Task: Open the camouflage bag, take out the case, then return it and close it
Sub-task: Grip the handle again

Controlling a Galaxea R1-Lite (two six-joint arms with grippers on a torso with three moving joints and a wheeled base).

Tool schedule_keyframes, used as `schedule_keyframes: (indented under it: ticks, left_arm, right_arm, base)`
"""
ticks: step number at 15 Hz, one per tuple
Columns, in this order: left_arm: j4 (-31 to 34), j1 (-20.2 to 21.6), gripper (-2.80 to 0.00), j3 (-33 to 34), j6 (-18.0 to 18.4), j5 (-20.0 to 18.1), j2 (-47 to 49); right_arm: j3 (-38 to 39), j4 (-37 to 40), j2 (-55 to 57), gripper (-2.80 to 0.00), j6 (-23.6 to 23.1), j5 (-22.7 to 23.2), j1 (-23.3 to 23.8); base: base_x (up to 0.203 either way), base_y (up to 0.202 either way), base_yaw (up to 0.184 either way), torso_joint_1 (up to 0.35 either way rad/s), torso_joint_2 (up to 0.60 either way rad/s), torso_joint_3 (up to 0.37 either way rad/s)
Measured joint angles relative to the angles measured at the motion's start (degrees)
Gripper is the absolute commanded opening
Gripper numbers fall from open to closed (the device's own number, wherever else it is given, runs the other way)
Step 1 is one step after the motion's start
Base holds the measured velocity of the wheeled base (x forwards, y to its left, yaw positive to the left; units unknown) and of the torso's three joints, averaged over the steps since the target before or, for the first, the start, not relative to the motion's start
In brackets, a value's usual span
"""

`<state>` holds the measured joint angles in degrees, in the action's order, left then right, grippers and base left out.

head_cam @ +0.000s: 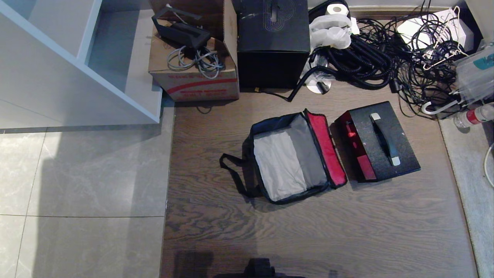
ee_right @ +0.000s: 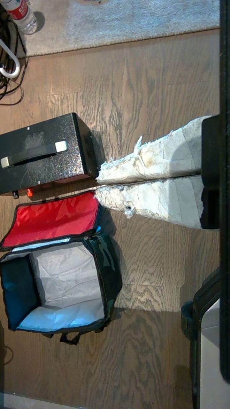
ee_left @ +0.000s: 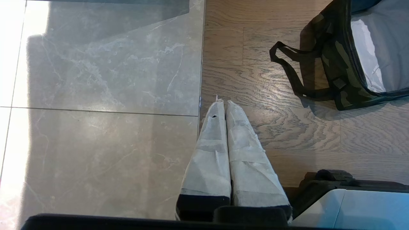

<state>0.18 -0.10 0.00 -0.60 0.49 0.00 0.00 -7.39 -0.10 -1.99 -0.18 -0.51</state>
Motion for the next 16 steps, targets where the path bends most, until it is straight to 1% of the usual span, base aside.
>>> schedule_keyframes:
  ticks: [16]
  left_arm:
    - [0.0, 0.0, -2.8, 0.0, 0.0, 0.0, 0.0]
  right_arm:
    - [0.0, 0.1, 0.0, -2.8, -0.1, 0.0, 0.0]
  base:
    - [0.0, 0.0, 0.0, 0.0, 0.0, 0.0]
